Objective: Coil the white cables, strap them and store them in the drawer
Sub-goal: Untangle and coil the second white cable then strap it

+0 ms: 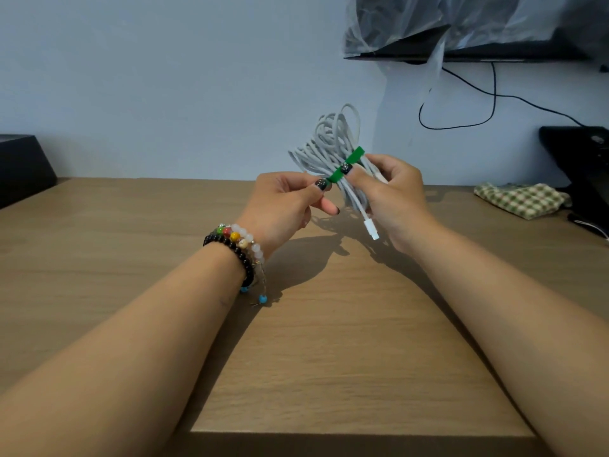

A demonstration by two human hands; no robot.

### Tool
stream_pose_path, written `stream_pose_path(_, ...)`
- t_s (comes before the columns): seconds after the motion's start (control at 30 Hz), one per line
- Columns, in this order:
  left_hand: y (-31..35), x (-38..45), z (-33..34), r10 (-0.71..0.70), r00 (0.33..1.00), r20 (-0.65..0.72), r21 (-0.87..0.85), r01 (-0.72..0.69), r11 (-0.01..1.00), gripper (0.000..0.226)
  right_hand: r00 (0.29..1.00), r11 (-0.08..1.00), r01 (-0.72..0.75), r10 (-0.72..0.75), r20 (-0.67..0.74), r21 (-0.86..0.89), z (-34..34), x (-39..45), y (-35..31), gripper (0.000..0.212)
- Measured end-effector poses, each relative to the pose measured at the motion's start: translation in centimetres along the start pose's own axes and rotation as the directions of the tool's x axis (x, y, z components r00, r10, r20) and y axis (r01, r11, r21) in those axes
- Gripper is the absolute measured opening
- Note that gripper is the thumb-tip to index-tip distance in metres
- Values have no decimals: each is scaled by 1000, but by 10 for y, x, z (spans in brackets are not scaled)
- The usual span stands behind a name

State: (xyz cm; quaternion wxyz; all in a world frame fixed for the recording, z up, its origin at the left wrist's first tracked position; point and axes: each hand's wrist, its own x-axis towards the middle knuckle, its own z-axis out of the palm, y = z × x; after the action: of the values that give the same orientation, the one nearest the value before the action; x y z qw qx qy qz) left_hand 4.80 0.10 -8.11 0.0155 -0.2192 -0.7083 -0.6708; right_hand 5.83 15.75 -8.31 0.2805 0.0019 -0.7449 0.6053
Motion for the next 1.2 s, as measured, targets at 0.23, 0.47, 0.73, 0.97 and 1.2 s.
stream_pose_path(0.23, 0, -1, 1, -3, 1000, 13, -5, 3, 1000, 21, 975, 955, 184, -207, -77, -231, 2, -5, 0, 31)
stream_pose_path(0.47, -1, -1, 0, -17, 1000, 2, -35, 17, 999, 25, 972, 951, 234, -236, 17, -204, 5, -9, -3, 35)
stream_pose_path(0.73, -3, -1, -1, -40, 999, -13, -30, 40, 999, 22, 986, 993, 113, -115, 120, 26, 2, -7, -14, 14)
stream_pose_path(0.97, -2, -2, 0, -41, 999, 32, -45, 42, 998, 24, 989, 990, 105, -114, 92, 91, -1, -8, -17, 22)
stream_pose_path(1.2, -5, 2, -1, -67, 997, 32, -65, 69, 995, 22, 981, 981, 193, -194, -19, -10, -4, -6, -14, 26)
